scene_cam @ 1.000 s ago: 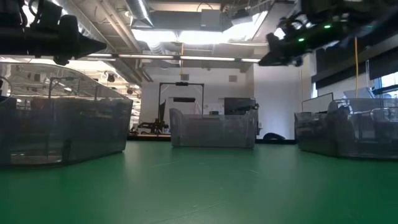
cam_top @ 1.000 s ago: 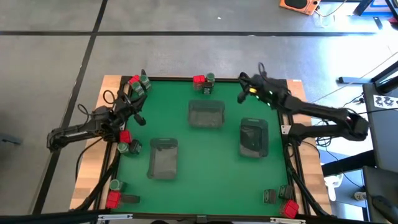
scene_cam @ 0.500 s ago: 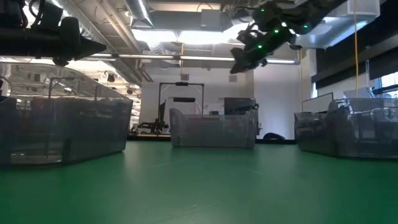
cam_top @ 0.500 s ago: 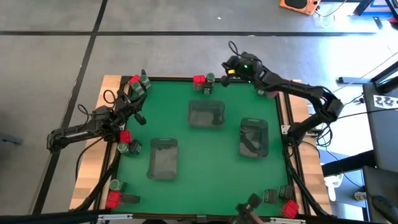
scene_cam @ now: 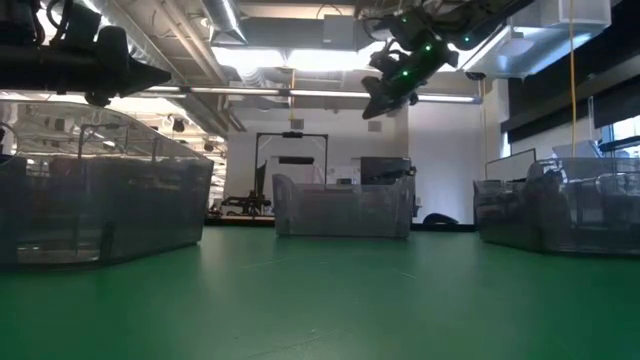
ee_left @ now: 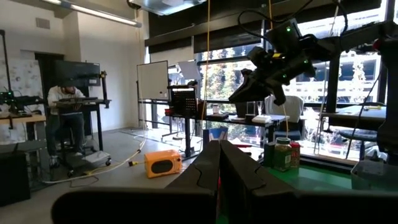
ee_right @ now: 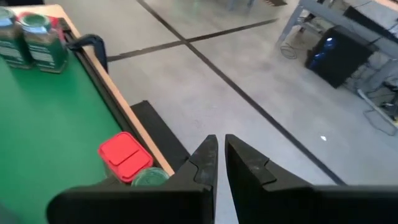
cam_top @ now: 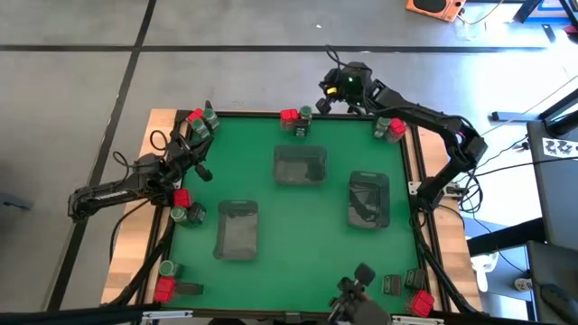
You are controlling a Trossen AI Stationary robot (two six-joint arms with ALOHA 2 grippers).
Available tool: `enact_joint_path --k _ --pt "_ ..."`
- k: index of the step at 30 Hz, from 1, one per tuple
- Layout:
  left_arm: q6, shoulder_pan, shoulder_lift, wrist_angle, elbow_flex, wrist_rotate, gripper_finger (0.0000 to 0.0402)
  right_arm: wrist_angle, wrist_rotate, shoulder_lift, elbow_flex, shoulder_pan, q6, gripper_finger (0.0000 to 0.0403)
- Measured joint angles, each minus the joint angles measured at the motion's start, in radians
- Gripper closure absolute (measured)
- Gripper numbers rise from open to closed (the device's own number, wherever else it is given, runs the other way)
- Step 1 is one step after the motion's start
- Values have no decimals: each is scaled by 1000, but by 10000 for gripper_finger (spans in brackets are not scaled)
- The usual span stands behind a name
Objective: Sort spices by type
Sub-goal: Put the green seasoning bottle into the top black bin
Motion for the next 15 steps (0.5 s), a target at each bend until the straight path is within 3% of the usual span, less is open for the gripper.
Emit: enact_joint_path --k 5,9,15 --pt "7 0 0 0 0 0 394 3 -136 35 2 -38 78 370" --pt "5 0 0 0 0 0 394 2 -155 99 2 -37 120 366" --pt "3 0 0 1 0 0 394 0 -303 182 2 -36 82 289"
